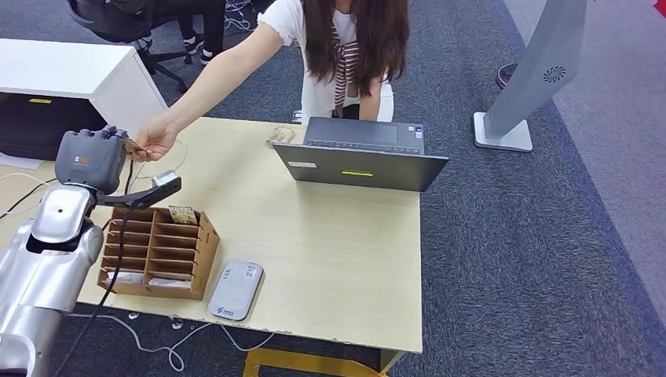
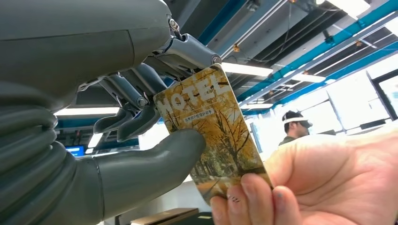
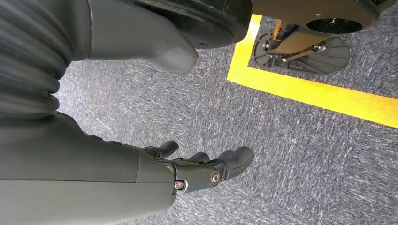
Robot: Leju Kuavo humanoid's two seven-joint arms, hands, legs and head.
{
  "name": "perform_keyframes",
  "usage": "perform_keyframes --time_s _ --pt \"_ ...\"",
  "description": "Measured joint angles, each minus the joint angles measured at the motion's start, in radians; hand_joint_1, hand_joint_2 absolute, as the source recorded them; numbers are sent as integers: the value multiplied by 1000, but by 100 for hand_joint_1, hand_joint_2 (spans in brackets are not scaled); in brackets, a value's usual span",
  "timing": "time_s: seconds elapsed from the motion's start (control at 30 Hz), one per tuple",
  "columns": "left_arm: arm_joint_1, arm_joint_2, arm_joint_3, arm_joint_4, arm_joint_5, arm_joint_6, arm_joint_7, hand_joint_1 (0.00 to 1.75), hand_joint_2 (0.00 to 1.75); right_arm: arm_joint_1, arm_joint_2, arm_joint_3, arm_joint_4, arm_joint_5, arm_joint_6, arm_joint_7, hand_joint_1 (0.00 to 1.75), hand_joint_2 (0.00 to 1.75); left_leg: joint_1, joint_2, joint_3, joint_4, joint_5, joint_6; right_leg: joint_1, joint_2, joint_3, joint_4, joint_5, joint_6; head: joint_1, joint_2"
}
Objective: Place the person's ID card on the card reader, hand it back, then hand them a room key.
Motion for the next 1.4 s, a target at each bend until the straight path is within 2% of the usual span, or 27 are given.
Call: perform_keyframes --time_s 0.07,0.1,0.2,0.23,0.33,0.6,0.93,1.03,1.1,1.23,1.33,1.4 --pt "-6 -7 -14 6 -9 1 4 175 175 0 0 0 0 4 0 0 0 175 0 0 0 0 0 0 0 0 0 0 0 0 0 0" --pt "-7 -10 -20 8 -12 2 5 137 175 0 0 0 0 6 0 -1 0 175 0 0 0 0 0 0 0 0 0 0 0 0 0 0" --pt "-9 -21 -38 14 -16 7 8 7 175 -1 0 0 0 11 0 -2 0 175 0 -1 0 0 0 0 0 -1 0 0 0 0 0 0" --pt "-9 -25 -43 15 -15 15 8 0 131 -1 0 0 0 11 0 -2 0 175 0 -1 0 0 0 0 0 -1 0 0 0 0 0 0" --pt "-7 -39 -50 6 -4 82 9 0 0 -1 0 0 0 9 0 -6 0 175 0 0 0 0 0 0 0 0 0 0 1 1 0 0" --pt "17 -69 -67 -95 -4 95 34 0 0 -1 0 0 0 8 0 -15 0 175 0 0 0 0 0 0 0 0 0 0 0 1 0 0" --pt "55 -71 -67 -126 -15 134 37 0 0 -1 0 0 0 6 0 -16 0 175 0 0 0 0 0 0 0 0 1 0 1 1 0 0" --pt "104 -70 -65 -167 13 196 15 0 0 0 0 -1 0 -12 0 -21 0 175 0 0 -1 0 0 0 0 0 1 0 0 1 0 0" --pt "181 -70 -55 -240 41 262 -10 0 0 2 0 -2 0 -23 0 -28 0 175 -1 2 0 0 -1 0 0 2 1 0 0 1 0 0" --pt "322 -71 -30 -375 61 321 -34 0 175 5 0 -7 0 -28 0 -35 0 175 -1 2 -1 0 -3 1 -1 1 0 -1 -1 2 0 0" --pt "433 -77 5 -487 111 370 -96 0 175 6 0 -13 0 -44 -3 -35 0 175 -1 4 -1 -1 -4 1 -1 3 1 -1 -2 2 0 0" --pt "564 -113 65 -615 220 405 -243 0 175 12 2 -21 0 -60 -8 -37 0 175 -1 8 1 -1 -7 1 -1 8 1 -1 -2 2 0 0"
